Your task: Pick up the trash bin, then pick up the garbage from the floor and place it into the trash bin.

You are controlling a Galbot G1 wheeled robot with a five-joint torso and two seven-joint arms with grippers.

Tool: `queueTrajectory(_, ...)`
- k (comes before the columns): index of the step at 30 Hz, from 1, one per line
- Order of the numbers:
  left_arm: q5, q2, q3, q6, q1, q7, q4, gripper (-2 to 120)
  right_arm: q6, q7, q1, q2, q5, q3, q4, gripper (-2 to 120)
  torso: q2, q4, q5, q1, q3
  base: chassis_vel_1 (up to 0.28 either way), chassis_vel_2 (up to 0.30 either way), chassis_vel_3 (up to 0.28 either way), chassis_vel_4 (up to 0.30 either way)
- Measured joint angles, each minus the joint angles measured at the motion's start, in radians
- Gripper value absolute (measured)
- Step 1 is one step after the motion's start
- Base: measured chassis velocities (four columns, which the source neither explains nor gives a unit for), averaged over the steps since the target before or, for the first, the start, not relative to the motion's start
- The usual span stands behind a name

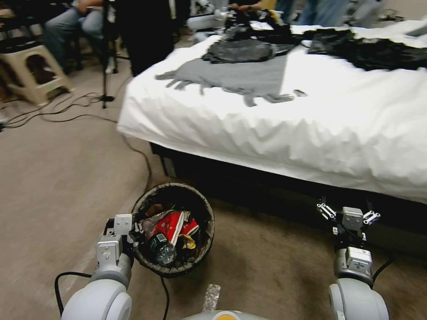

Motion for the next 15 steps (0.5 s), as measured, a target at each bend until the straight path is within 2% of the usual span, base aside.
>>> queueTrajectory(15, -0.001, -0.003, 0.007, 0.006, -0.022, 0.001, 0.017, 0, -0.002, -0.001, 0.001, -0.003, -0.008, 0.002, -0.009, 100, 0.000, 0.0000, -0.0001, 0.000, 0.000, 0.129, 0.118, 0.124, 0.130)
